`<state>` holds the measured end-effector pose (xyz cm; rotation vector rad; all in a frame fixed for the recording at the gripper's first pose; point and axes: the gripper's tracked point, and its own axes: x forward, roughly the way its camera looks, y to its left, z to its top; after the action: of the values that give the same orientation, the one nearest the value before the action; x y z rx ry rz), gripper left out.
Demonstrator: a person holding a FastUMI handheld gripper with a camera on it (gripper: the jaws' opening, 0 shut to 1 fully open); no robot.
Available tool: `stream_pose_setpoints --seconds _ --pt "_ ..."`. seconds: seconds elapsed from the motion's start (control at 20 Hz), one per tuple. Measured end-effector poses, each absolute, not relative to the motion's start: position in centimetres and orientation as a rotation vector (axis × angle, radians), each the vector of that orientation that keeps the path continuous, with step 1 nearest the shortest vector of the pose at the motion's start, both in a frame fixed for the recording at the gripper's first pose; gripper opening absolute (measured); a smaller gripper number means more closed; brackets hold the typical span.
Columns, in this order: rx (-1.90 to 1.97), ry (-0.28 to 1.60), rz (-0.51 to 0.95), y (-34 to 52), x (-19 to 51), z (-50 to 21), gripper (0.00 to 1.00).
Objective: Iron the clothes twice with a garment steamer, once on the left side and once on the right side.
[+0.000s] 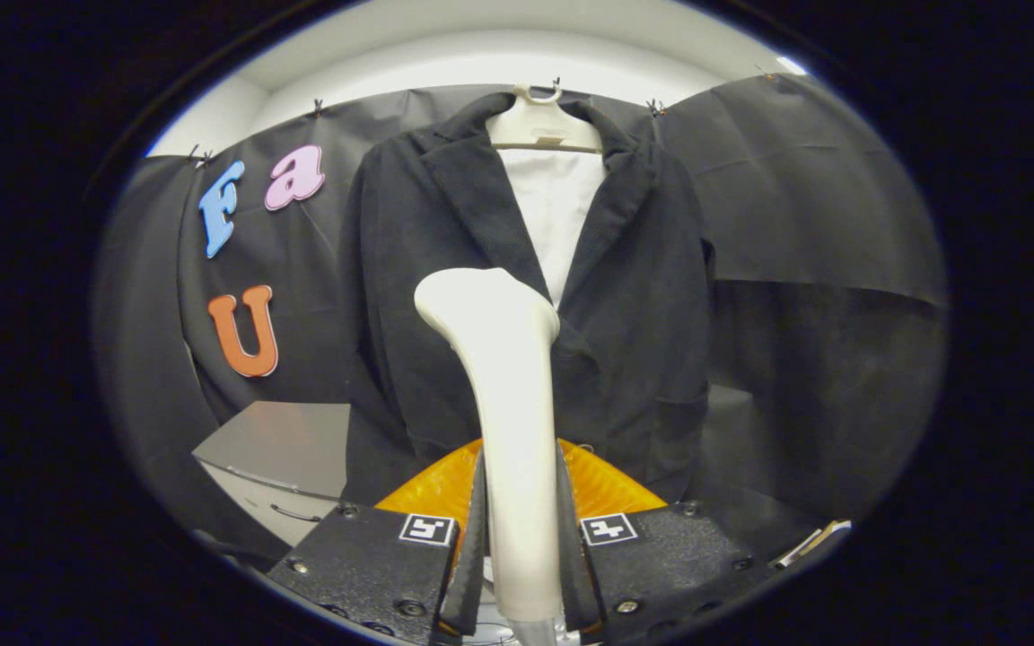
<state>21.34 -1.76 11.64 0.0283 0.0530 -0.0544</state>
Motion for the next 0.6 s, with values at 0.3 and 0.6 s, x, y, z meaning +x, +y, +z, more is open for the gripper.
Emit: stream_pose_setpoints --seconds 0.3,0.6 --pt "0.002 0.105 -0.064 -1.2 22.5 9.0 0.38" --pt "0.000 0.141 -0.065 -1.4 22.5 7.2 0.38"
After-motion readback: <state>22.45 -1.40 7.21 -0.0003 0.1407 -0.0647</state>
